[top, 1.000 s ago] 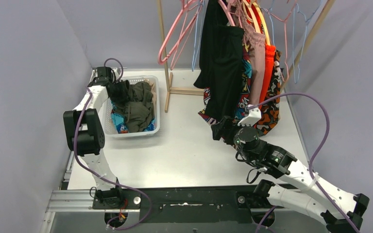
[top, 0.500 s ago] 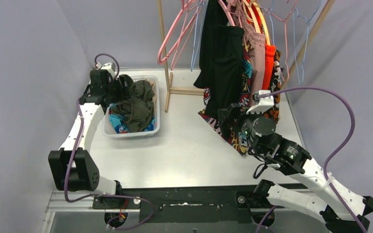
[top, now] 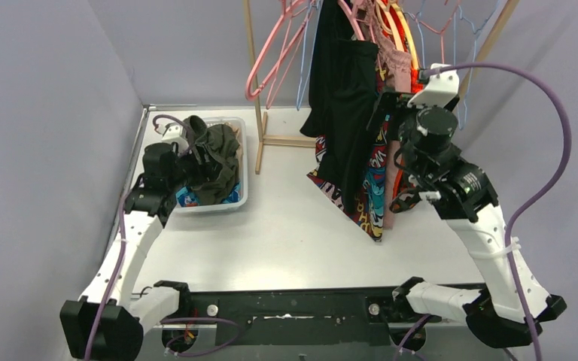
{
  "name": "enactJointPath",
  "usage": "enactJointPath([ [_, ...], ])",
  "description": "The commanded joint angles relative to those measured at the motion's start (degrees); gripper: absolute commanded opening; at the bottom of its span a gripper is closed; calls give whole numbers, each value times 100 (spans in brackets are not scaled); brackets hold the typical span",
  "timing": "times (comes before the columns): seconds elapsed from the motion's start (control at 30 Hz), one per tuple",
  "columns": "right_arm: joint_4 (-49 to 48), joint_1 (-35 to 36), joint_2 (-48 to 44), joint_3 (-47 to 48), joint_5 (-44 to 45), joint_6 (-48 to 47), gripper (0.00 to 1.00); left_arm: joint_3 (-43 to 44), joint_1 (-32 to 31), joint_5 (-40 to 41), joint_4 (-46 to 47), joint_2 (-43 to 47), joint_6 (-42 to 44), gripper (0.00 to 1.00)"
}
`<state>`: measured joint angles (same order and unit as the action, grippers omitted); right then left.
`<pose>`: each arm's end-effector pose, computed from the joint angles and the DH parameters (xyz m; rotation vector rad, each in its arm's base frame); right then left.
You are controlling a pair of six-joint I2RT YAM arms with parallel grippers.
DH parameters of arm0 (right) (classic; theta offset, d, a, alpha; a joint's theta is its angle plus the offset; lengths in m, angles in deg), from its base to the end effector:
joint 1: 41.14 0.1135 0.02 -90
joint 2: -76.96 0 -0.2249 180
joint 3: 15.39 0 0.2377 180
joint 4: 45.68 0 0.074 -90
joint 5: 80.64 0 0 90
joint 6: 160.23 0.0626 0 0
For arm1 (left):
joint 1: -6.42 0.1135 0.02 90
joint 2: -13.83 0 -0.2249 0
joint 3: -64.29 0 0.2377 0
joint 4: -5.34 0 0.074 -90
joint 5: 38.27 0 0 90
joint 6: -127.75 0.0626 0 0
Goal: Remove the shorts from the hanger
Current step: Pick up the hanger from the clothes rod.
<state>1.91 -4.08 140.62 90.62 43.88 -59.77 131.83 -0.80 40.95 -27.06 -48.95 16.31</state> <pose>0.1977 0.1048 0.4637 0.0727 1.6462 0.1320 0.2704 -0.0461 0.2704 -0.1395 2.0772 -0.5013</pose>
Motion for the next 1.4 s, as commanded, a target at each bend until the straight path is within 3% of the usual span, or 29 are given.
enactJointPath([
  [0.0, 446, -1015, 325, 501, -1657, -11, 85, -283, -5, -380, 687, 646, -17, 64],
  [0.17, 549, -1921, 552, 1040, -3190, 214, 82, -627, -49, -1006, 795, 1007, -103, 64],
  [0.37, 846, -2219, 967, 1986, -3960, 328, 79, -1188, -59, -1165, 795, 1623, 218, 60],
  [0.63, 678, -2245, 1477, 2275, -4228, 838, 77, -1770, -90, -1022, 725, 2068, 157, 66],
  [1.0, 670, -2243, 1924, 2532, -4730, 1013, 64, -1629, -221, -445, 479, 2174, 318, 70],
  [1.37, 876, -2125, 2447, 2997, -4371, 648, 48, -1663, -280, -575, 548, 2131, 455, 70],
])
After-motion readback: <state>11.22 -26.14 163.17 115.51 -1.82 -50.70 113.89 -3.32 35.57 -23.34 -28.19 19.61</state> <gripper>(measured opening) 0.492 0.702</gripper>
